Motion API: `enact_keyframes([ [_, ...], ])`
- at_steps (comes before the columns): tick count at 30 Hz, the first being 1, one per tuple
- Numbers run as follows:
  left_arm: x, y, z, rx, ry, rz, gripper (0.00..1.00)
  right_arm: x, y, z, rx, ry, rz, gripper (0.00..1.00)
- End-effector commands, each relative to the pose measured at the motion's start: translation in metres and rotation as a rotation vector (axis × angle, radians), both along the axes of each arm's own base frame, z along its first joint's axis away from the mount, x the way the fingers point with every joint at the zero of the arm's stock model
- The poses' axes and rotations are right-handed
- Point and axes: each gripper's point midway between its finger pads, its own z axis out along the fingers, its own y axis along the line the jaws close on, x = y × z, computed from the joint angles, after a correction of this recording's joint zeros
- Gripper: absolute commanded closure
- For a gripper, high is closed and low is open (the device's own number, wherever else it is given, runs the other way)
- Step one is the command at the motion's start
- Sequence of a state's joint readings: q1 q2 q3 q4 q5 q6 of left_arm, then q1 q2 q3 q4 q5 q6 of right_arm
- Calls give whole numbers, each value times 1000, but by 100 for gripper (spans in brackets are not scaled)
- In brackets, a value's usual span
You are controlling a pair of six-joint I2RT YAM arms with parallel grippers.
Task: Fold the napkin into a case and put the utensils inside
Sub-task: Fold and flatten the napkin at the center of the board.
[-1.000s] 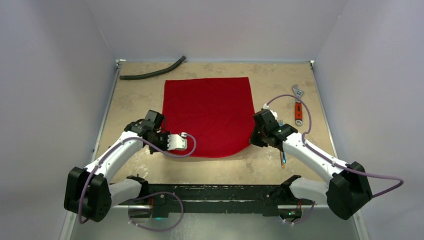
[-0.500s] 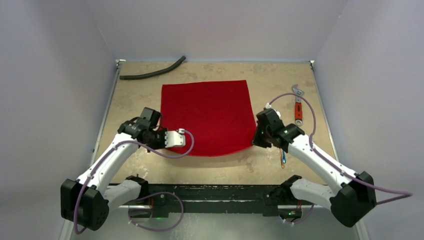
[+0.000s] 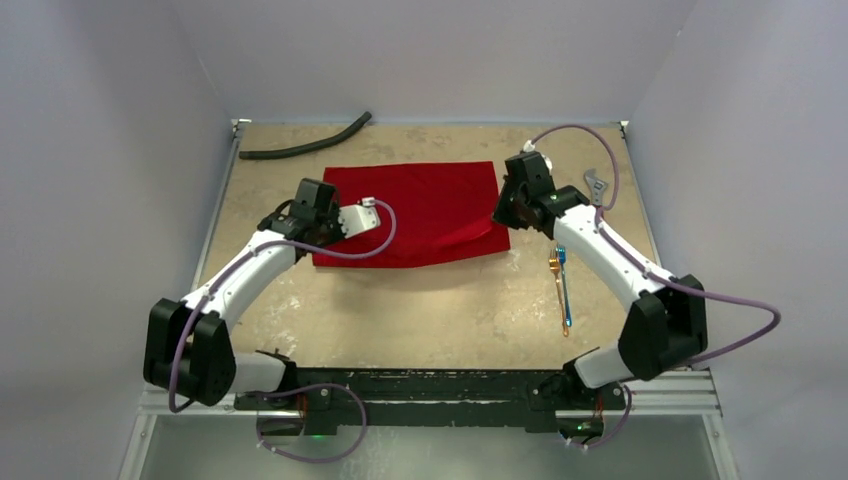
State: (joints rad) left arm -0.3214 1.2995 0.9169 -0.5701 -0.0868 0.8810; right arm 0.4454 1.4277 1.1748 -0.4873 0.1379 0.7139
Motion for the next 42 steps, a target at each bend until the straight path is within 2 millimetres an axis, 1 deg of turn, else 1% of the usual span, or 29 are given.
enact_keyframes([
  [1,51,0,39,-25,-176,110,100,42,-8,21,-1,-90,-22,100],
  [6,78,-2,45,-17,-213,150,100,71,-1,21,-1,-102,-23,100],
  [8,86,-3,43,-10,-209,162,100,79,2,19,1,-104,-23,100],
  [14,101,2,20,49,-193,188,100,105,7,16,17,-114,-35,100],
  [18,109,4,11,70,-195,203,100,121,6,7,10,-104,-44,100],
  [22,119,8,2,93,-203,228,100,138,1,-7,6,-86,-59,100],
  [25,130,9,1,99,-221,247,100,151,-3,-18,4,-75,-74,99],
  [26,133,9,-3,106,-217,252,100,155,-3,-22,6,-71,-73,99],
  [29,143,10,-6,111,-235,285,100,165,-3,-32,6,-58,-70,99],
  [35,154,12,-14,138,-259,286,100,181,-3,-48,12,-42,-71,100],
  [38,160,13,-19,148,-256,292,100,188,-2,-51,18,-42,-70,100],
  [42,168,17,-22,155,-259,310,100,198,-1,-49,26,-55,-71,98],
])
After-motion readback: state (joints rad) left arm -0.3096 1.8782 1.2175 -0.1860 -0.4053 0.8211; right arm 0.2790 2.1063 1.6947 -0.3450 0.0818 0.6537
